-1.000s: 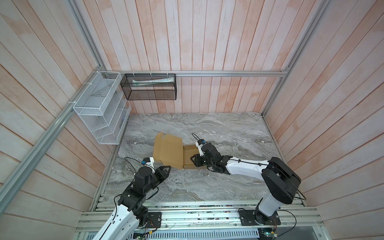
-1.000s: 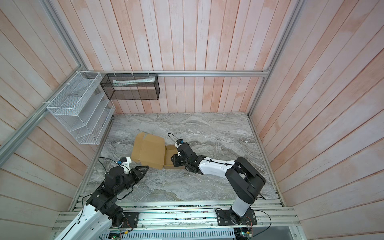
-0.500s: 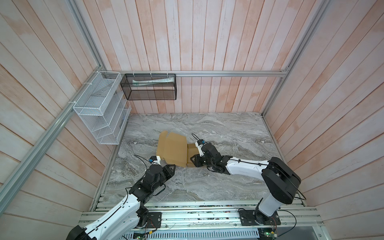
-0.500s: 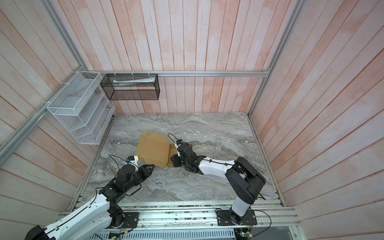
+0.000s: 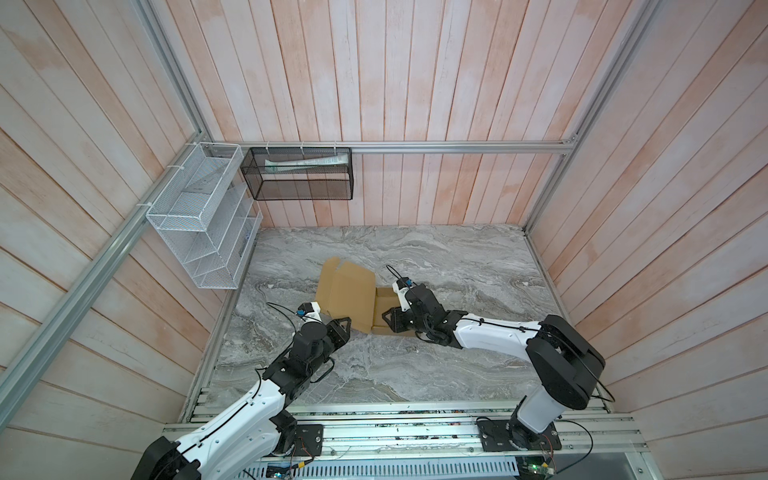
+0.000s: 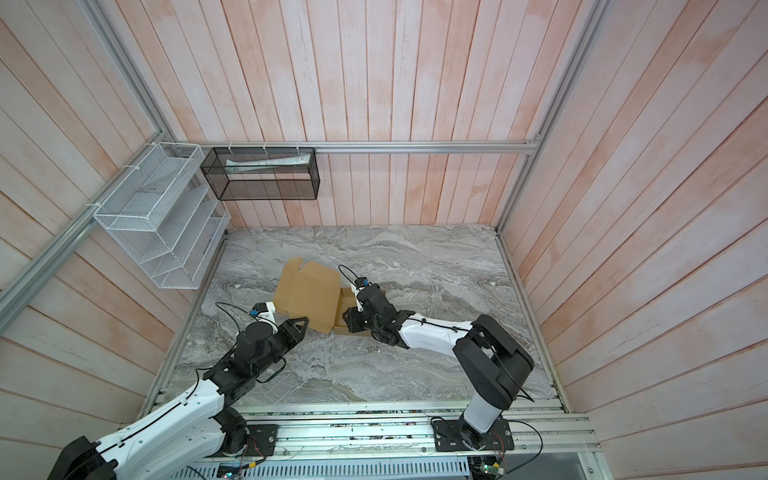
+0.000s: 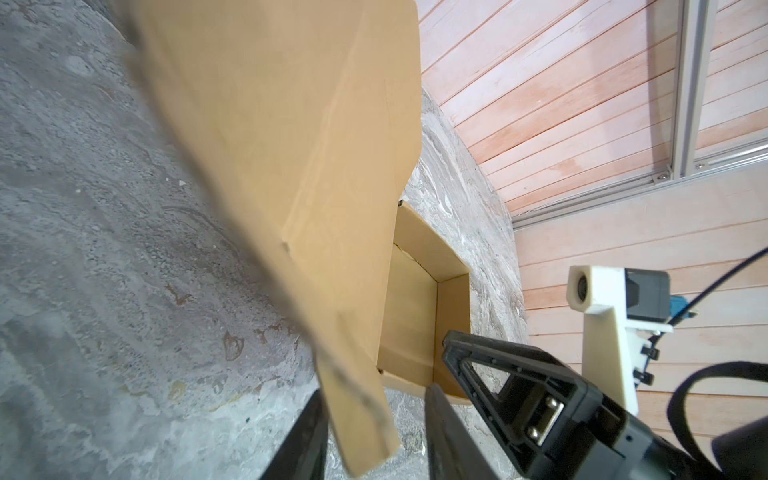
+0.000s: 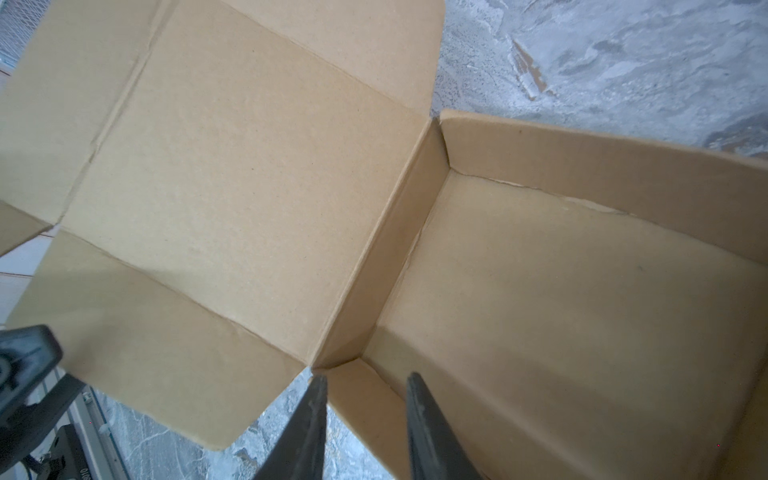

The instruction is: Fold the paper box

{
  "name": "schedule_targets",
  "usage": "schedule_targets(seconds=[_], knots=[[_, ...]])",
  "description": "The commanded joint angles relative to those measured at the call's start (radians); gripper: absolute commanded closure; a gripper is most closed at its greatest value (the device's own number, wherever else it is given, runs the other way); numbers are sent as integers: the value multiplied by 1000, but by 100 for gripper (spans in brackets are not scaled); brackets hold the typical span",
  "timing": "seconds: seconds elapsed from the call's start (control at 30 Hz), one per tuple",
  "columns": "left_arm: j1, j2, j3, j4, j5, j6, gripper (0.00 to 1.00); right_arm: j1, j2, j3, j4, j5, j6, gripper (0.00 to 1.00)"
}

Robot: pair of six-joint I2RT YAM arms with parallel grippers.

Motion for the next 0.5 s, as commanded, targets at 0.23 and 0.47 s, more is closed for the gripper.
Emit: schedule_targets(seconds=[0.23, 0.47], knots=[[-4, 106, 68, 70, -44, 44, 65, -14, -44, -52, 35, -8, -4, 67], [-3, 163, 109, 81, -76, 101, 75, -24, -64, -66, 34, -5, 1, 67]])
